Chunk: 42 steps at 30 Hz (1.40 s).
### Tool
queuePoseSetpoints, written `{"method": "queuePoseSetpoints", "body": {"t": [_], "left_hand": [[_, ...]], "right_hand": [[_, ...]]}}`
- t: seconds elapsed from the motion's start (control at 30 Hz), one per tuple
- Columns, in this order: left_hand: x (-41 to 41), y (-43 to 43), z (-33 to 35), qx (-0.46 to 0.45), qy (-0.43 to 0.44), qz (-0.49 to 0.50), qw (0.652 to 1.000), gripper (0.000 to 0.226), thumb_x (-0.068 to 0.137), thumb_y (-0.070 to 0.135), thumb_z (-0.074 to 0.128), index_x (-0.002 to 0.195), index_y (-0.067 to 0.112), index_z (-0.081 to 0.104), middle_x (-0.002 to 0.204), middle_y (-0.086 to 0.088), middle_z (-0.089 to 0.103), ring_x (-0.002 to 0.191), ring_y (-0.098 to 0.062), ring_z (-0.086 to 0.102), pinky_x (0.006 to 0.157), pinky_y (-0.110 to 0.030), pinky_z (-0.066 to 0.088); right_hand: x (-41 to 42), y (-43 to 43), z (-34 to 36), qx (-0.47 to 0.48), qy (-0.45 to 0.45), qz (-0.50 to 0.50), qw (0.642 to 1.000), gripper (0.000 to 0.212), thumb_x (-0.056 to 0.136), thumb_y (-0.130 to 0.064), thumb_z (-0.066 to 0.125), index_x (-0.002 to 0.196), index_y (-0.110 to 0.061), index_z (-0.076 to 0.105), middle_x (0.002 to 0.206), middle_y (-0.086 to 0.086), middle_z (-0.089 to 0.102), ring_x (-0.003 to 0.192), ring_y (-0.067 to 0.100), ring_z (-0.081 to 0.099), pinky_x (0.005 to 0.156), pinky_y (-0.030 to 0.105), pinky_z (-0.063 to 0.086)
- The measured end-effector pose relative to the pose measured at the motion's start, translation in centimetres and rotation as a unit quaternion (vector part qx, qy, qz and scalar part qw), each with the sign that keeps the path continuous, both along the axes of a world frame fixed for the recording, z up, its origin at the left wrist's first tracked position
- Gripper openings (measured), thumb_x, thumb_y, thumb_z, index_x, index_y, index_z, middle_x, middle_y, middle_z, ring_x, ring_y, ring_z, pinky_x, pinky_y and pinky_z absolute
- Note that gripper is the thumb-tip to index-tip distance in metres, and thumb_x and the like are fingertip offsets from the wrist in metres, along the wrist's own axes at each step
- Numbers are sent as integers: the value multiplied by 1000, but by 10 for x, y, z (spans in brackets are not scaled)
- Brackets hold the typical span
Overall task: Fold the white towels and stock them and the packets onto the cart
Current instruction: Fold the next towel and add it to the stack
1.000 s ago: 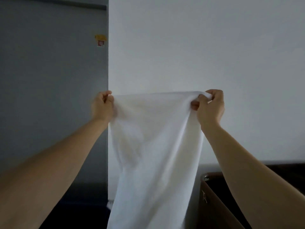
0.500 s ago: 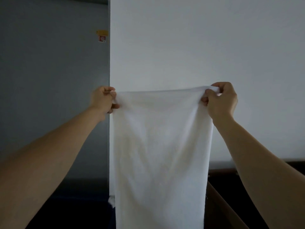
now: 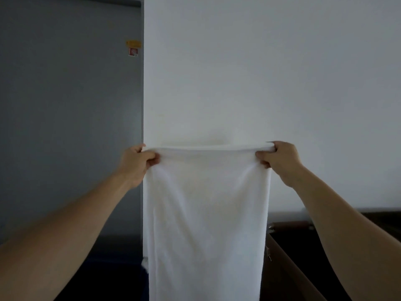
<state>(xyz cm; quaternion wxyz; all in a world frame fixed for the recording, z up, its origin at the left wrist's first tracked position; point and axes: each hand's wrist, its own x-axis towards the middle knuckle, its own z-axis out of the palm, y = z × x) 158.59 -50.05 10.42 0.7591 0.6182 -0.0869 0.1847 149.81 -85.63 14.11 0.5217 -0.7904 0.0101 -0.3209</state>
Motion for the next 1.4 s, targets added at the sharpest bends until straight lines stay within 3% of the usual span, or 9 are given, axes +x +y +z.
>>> {"method": "queuePoseSetpoints", "body": {"t": [0.17,0.33,0.43,0.57,0.7,0.83,1.07,1.3,1.4], "left_hand": [[4,4,-19,-8,62,26,998,38,87,-19,53,125,-13,55,92,-26,65,58,-18,71,57,-23,58],[-5,4,-22,146,100,5,984,31,94,-10,55,125,-11,52,90,-22,65,54,-19,71,50,-22,57],[0,-1,21,128,3,69,989,26,96,-7,52,122,-10,52,83,-18,63,47,-13,67,48,-22,57],[-5,-16,81,71,-110,142,981,11,99,-2,48,103,2,56,82,-16,65,46,-10,66,49,-23,57],[-11,-15,102,93,-77,113,986,15,99,-3,47,111,4,50,94,-19,60,42,-16,65,42,-27,55],[-25,-20,124,55,-138,120,982,11,100,0,46,109,7,45,91,-13,57,44,-18,66,43,-28,54],[-31,-25,121,54,-145,116,981,10,100,2,45,107,9,47,89,-11,59,44,-18,65,41,-28,53],[-15,-23,86,44,-60,107,991,23,97,-2,47,120,2,50,95,-15,59,40,-12,62,35,-23,47],[-7,-24,67,16,-13,60,998,11,98,-6,44,100,5,48,92,-15,59,44,-18,66,40,-27,54]], "right_hand": [[11,-4,-21,37,63,0,997,11,82,4,74,87,-3,67,79,16,70,63,24,68,74,37,63],[6,1,-31,48,147,28,988,15,87,8,68,95,3,56,82,25,66,58,33,67,58,40,62],[11,6,5,90,17,-15,996,23,83,7,72,87,-9,55,89,25,69,59,33,68,70,51,62],[6,21,64,95,-182,-82,975,26,85,-8,69,80,-26,51,93,12,70,75,26,72,61,27,60],[5,15,69,41,-148,-101,983,29,82,-9,71,76,-27,50,94,15,71,81,32,72,65,39,62],[-9,12,88,66,-225,-97,967,29,88,-5,63,77,-25,46,97,16,67,73,26,71,51,20,53],[-13,7,81,55,-230,-104,966,26,89,-6,60,77,-25,46,100,17,69,74,25,72,51,19,53],[10,4,56,52,-144,-93,984,23,87,-6,65,81,-22,51,96,16,70,66,21,71,60,30,61],[25,4,36,55,-103,-86,989,22,88,-4,65,81,-21,52,96,16,70,69,24,72,61,31,61]]}}
